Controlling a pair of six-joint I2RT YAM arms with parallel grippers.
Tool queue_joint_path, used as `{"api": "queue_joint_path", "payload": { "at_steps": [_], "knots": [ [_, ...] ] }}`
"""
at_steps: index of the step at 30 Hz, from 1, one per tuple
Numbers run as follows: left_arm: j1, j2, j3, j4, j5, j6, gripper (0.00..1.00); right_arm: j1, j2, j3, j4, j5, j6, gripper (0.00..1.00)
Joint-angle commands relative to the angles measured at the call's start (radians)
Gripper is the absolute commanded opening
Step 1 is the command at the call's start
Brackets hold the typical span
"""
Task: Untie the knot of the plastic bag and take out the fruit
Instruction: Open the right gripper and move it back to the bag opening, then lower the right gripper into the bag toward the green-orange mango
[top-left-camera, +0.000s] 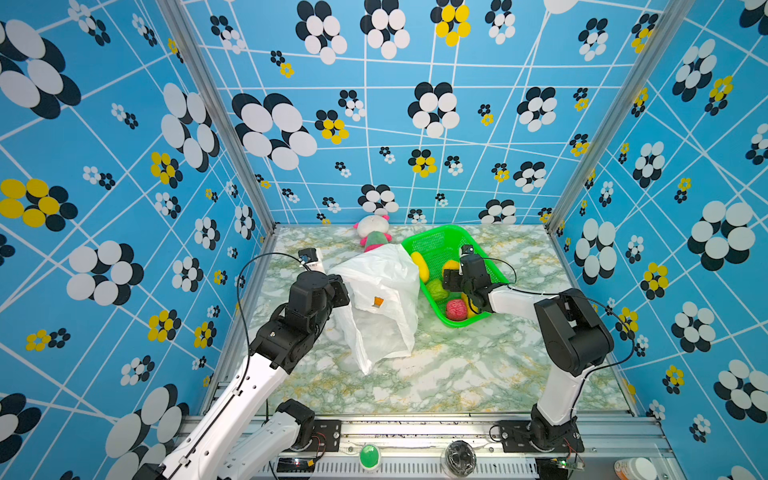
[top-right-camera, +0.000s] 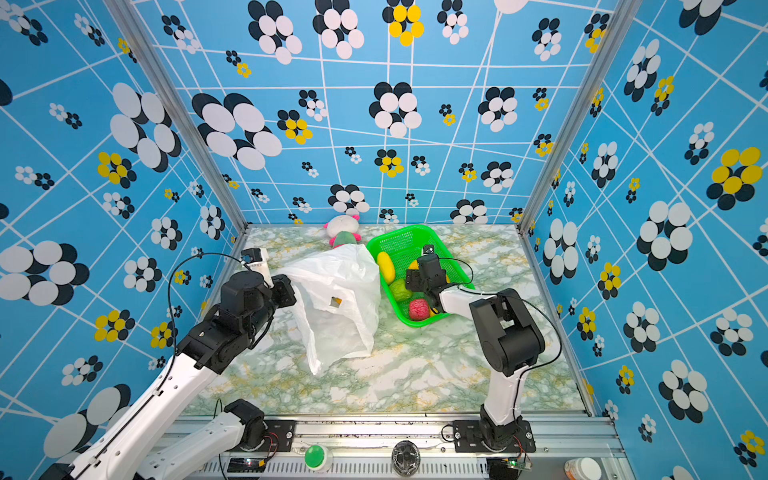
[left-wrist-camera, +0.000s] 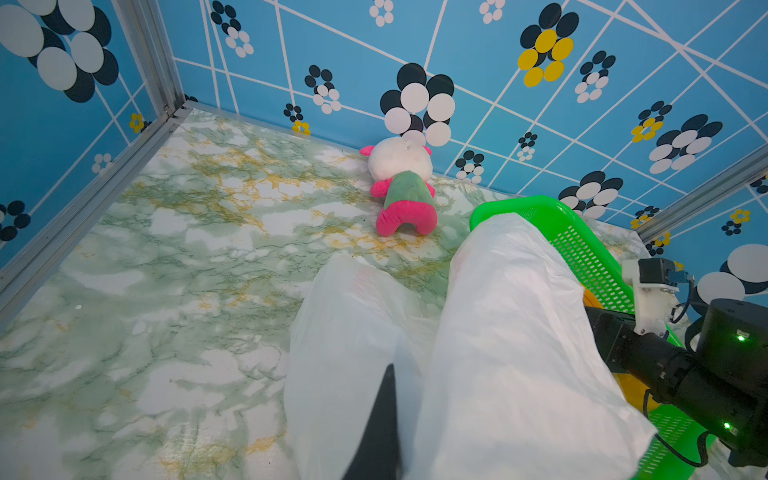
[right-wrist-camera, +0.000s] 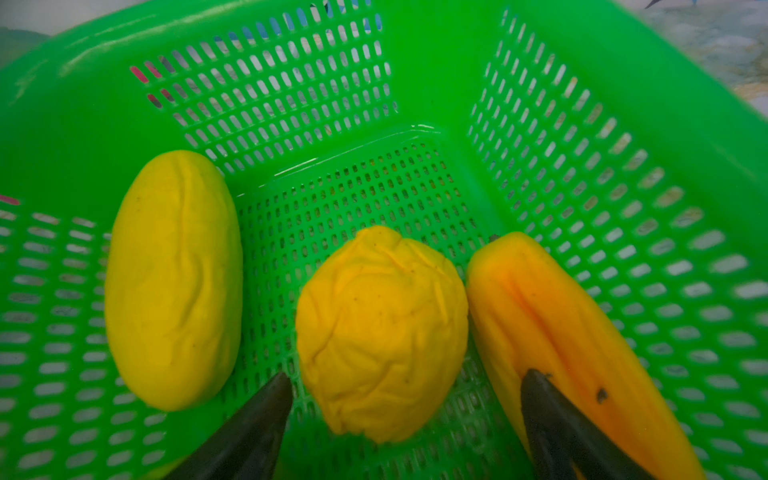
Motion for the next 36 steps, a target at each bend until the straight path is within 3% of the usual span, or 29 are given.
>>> {"api": "queue_joint_path", "payload": {
  "at_steps": [1, 7, 13, 18, 24, 27, 31, 36],
  "knots": [
    [0.009, 0.012, -0.003, 0.004, 0.002, -0.013, 0.08, -0.005, -0.076, -0.072, 0.016, -0.042, -0.005, 0.86],
    [0.012, 0.009, 0.002, -0.006, -0.025, -0.008, 0.08, 0.085, -0.367, -0.231, 0.066, -0.035, -0.042, 0.78],
    [0.014, 0.001, -0.001, -0.002, -0.025, -0.007, 0.08, 0.330, -0.625, -0.348, 0.108, -0.030, -0.193, 0.67],
    [0.015, 0.003, -0.005, -0.001, -0.030, -0.006, 0.08, 0.517, -0.704, -0.387, 0.141, -0.154, -0.321, 0.54],
    [0.016, 0.017, 0.000, -0.002, -0.017, -0.007, 0.07, 0.685, -0.548, -0.316, 0.121, -0.202, -0.493, 0.45],
    [0.015, 0.013, 0.000, -0.003, -0.012, -0.009, 0.07, 0.708, -0.421, -0.244, 0.095, -0.215, -0.522, 0.35],
    [0.016, 0.003, -0.001, -0.004, -0.011, -0.010, 0.07, 0.718, -0.268, -0.144, 0.065, -0.199, -0.531, 0.32],
    [0.016, -0.002, -0.002, -0.004, -0.006, -0.013, 0.07, 0.717, -0.105, -0.062, 0.086, -0.081, -0.534, 0.29]
  ]
}}
